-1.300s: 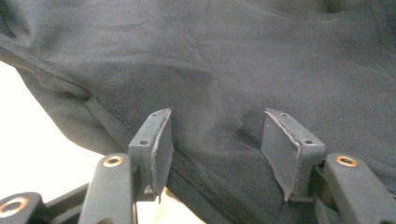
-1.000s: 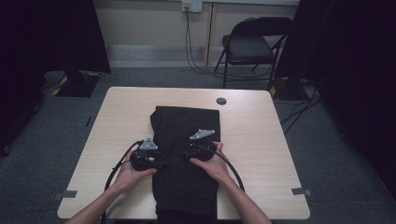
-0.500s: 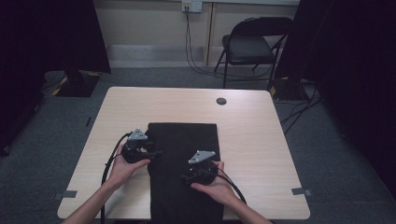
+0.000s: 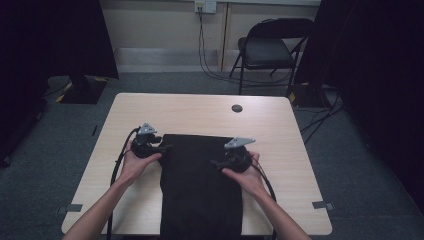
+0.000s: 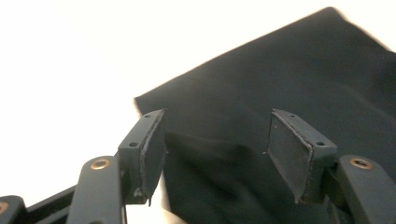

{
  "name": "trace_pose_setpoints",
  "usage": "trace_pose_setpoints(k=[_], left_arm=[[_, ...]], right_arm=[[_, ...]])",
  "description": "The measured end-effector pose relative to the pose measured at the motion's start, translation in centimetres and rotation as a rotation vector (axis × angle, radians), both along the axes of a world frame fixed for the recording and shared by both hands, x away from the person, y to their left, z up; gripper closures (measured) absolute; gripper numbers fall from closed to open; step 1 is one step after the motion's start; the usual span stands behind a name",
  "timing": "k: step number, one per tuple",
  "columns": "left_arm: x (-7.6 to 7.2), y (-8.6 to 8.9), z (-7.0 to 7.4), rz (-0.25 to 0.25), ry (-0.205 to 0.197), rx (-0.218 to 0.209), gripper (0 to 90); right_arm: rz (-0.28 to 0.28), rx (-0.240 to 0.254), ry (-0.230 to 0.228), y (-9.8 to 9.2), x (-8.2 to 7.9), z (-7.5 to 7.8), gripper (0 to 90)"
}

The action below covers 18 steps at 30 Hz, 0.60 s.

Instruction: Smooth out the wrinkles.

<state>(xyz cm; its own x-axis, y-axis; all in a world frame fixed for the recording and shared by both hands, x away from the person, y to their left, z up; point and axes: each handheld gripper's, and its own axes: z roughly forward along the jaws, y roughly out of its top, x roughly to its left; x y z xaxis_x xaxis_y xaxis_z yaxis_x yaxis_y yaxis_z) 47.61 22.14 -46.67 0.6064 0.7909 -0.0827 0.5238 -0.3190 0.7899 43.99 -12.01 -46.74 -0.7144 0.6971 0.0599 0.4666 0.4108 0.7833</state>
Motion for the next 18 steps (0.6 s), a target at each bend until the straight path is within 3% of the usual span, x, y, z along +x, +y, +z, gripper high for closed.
trace_pose_setpoints(k=[2, 3, 4, 7, 10, 13, 15, 18], left_arm=[[1.3, 0.2, -0.2, -0.010, 0.027, 0.010, 33.3], [1.7, 0.3, -0.3, -0.007, 0.014, 0.015, 32.9], [2.2, 0.3, -0.4, 0.001, 0.008, 0.003, 32.3], [3.5, 0.2, -0.9, -0.001, 0.046, -0.032, 27.1], [4.1, -0.3, -1.3, -0.037, 0.060, 0.008, 27.8], [4.4, -0.4, -1.8, -0.028, 0.061, 0.003, 28.9], [4.5, -0.4, -2.2, -0.034, 0.065, 0.018, 28.9], [4.6, -0.7, -2.6, -0.035, 0.073, 0.054, 27.9]], right_arm=[[-0.032, -0.026, -0.018, -0.5, 2.2, 0.2, 20.3], [-0.039, -0.043, -0.033, -0.6, 3.2, 0.1, 20.0], [-0.043, -0.055, -0.035, -0.7, 4.1, 0.0, 20.0], [-0.055, -0.055, -0.012, -0.7, 6.4, -0.7, 19.4], [-0.042, -0.079, 0.010, -0.4, 7.5, -1.7, 19.8], [-0.049, -0.099, 0.022, -0.2, 8.4, -2.5, 20.4], [-0.068, -0.079, 0.017, -0.4, 8.7, -2.8, 20.4], [-0.079, -0.105, 0.032, -0.5, 9.0, -3.4, 19.2]])
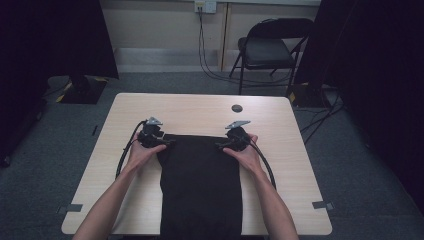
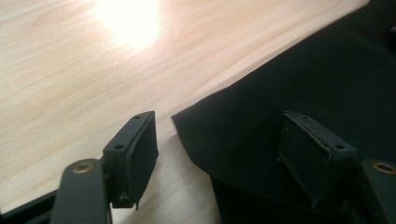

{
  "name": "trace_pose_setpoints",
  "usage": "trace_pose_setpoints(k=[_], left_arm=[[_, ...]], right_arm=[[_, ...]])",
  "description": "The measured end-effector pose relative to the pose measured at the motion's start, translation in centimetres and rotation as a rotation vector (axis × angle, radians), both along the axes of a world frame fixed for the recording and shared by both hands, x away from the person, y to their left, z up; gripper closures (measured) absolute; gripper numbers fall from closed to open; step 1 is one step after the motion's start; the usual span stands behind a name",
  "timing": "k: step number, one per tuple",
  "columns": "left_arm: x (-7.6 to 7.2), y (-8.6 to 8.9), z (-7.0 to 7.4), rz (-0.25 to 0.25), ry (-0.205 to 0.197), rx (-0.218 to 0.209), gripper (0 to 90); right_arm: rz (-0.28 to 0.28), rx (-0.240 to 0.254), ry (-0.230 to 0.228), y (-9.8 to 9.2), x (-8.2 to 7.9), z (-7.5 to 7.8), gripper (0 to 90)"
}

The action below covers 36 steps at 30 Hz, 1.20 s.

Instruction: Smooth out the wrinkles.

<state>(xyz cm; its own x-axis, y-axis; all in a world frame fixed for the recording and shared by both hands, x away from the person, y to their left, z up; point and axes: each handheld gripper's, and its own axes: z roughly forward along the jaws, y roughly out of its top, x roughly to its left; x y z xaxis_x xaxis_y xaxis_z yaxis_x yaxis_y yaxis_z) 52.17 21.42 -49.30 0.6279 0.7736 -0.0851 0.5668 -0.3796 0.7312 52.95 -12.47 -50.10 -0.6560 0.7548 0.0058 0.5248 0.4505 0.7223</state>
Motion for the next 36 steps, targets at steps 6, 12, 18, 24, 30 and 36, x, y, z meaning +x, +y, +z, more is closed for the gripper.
trace_pose_setpoints(k=[6, 12, 18, 24, 30, 36], left_arm=[[-0.4, -0.6, -0.6, -0.016, -0.001, 0.018, 26.6], [-1.3, -0.7, -0.5, -0.085, 0.008, -0.046, 65.4], [-1.4, -0.5, -0.3, -0.091, 0.038, -0.079, 83.7], [-1.6, -0.7, 0.6, -0.061, 0.018, -0.088, 84.2], [-0.8, 0.0, 3.7, -0.014, -0.048, -0.144, 84.5], [0.2, -0.3, 8.3, 0.010, -0.159, -0.163, 84.7]], right_arm=[[0.008, 0.014, 0.001, -0.2, -0.4, -0.1, 23.6], [0.065, 0.052, 0.009, -0.1, -1.4, 0.2, 60.2], [0.059, 0.076, 0.016, -0.3, -1.6, 0.7, 81.2], [0.055, 0.084, 0.001, -0.5, -1.6, 2.0, 84.0], [0.028, 0.110, -0.061, -0.3, -0.7, 5.2, 84.5], [-0.001, 0.127, -0.141, 0.1, 0.3, 9.1, 85.0]])
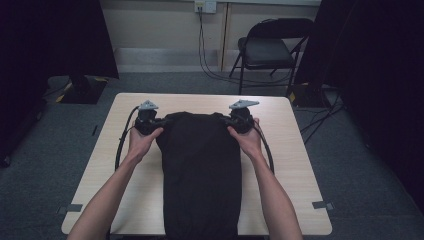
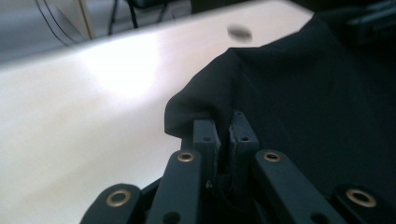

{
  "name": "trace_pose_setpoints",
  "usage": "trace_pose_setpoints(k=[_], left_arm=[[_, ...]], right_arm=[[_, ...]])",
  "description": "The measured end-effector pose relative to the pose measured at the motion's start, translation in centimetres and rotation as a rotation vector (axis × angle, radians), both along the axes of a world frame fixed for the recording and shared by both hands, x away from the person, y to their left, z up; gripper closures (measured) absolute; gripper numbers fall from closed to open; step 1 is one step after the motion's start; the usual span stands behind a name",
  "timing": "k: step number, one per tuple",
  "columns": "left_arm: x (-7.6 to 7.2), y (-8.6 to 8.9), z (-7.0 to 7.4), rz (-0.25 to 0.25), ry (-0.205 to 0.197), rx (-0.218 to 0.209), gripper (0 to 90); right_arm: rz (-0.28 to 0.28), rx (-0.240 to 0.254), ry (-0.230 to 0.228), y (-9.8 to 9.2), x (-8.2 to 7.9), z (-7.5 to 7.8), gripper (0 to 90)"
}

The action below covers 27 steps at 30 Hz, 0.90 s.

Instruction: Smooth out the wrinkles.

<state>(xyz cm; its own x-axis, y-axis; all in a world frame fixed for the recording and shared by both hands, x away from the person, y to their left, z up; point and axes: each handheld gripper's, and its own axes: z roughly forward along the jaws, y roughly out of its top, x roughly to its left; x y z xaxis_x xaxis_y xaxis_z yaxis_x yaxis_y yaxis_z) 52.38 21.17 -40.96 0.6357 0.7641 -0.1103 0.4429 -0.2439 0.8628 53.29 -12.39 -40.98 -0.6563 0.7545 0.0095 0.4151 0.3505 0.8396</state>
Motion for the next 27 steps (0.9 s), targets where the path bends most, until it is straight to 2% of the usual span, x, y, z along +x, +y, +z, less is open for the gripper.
trace_pose_setpoints(k=[2, 3, 4, 6, 7, 9, 12, 15, 17, 21, 27], left_arm=[[0.4, 0.0, 2.0, 0.016, -0.040, -0.029, 84.7], [0.5, 0.0, 2.4, 0.019, -0.052, -0.031, 84.7], [0.6, 0.0, 3.2, 0.026, -0.072, -0.034, 84.7], [0.6, -0.1, 4.4, 0.016, -0.092, -0.045, 84.7], [0.5, -0.2, 4.7, 0.007, -0.105, -0.033, 84.6], [0.0, -0.4, 4.4, -0.008, -0.107, -0.017, 84.6], [-0.7, -0.4, 3.1, -0.021, -0.094, -0.004, 84.6], [-1.8, -0.5, 2.3, -0.037, -0.085, -0.017, 84.5], [-2.9, -0.8, 2.2, -0.053, -0.094, -0.030, 84.5], [-4.9, -0.9, 2.6, -0.084, -0.111, -0.034, 84.4], [-8.6, -0.5, 4.9, -0.124, -0.166, -0.046, 84.4]], right_arm=[[-0.019, 0.011, -0.034, -0.1, 0.5, 1.7, 85.1], [-0.027, 0.023, -0.052, -0.2, 0.8, 2.7, 85.0], [-0.029, 0.029, -0.062, -0.3, 0.9, 3.1, 85.0], [-0.046, 0.063, -0.095, -0.4, 1.1, 4.6, 85.0], [-0.049, 0.067, -0.106, -0.5, 1.2, 5.1, 85.0], [-0.052, 0.062, -0.102, -0.6, 1.2, 4.9, 85.1], [-0.038, 0.062, -0.078, -0.9, 0.5, 3.3, 85.1], [-0.037, 0.084, -0.066, -1.4, -0.5, 2.2, 85.1], [-0.045, 0.077, -0.085, -1.5, -1.5, 2.1, 85.2], [-0.021, 0.073, -0.100, -1.7, -3.1, 2.5, 85.2], [0.016, 0.112, -0.130, -2.6, -6.2, 4.6, 85.1]])
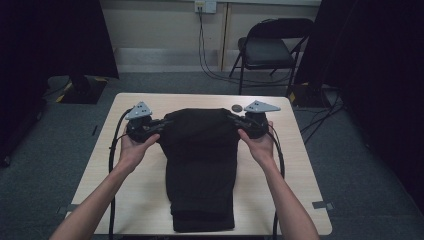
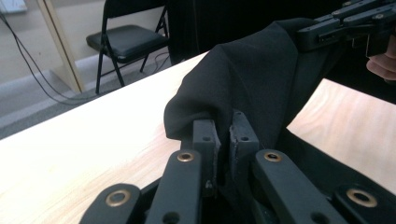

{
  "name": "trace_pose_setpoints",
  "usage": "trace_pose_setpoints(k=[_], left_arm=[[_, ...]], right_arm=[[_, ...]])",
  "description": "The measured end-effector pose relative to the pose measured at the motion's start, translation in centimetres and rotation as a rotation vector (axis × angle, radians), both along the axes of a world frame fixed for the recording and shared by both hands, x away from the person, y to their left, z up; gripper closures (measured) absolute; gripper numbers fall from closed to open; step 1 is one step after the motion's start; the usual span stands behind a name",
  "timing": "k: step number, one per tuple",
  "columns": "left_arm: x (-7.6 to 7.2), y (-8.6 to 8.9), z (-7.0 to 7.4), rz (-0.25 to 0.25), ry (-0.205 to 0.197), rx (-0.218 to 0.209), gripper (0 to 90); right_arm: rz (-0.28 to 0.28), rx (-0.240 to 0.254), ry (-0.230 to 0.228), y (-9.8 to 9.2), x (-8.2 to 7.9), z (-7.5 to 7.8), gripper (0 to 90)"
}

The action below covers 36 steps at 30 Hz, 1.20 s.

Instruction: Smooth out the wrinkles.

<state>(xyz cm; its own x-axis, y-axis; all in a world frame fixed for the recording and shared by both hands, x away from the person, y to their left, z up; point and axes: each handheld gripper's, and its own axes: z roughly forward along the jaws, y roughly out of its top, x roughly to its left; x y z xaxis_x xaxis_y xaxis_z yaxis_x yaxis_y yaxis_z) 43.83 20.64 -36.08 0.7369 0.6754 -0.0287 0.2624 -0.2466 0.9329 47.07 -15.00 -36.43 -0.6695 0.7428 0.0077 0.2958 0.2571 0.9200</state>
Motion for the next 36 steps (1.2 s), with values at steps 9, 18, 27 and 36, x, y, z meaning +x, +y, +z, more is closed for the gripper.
trace_pose_setpoints(k=[9, 18, 27, 36], left_arm=[[-6.3, 0.9, -1.9, -0.076, 0.042, -0.040, 84.2], [-11.2, 1.1, -6.6, -0.163, 0.154, 0.011, 83.3], [-13.5, 2.2, -7.2, -0.199, 0.183, 0.009, 77.0], [-13.0, 2.9, -6.3, -0.164, 0.153, -0.059, 64.5]], right_arm=[[0.088, -0.013, 0.009, -0.6, -6.9, -0.2, 85.1], [0.133, -0.062, 0.117, -1.1, -12.9, -5.4, 84.6], [0.161, -0.075, 0.167, -2.3, -16.1, -7.6, 77.1], [0.161, -0.025, 0.121, -2.6, -16.7, -6.0, 64.8]])
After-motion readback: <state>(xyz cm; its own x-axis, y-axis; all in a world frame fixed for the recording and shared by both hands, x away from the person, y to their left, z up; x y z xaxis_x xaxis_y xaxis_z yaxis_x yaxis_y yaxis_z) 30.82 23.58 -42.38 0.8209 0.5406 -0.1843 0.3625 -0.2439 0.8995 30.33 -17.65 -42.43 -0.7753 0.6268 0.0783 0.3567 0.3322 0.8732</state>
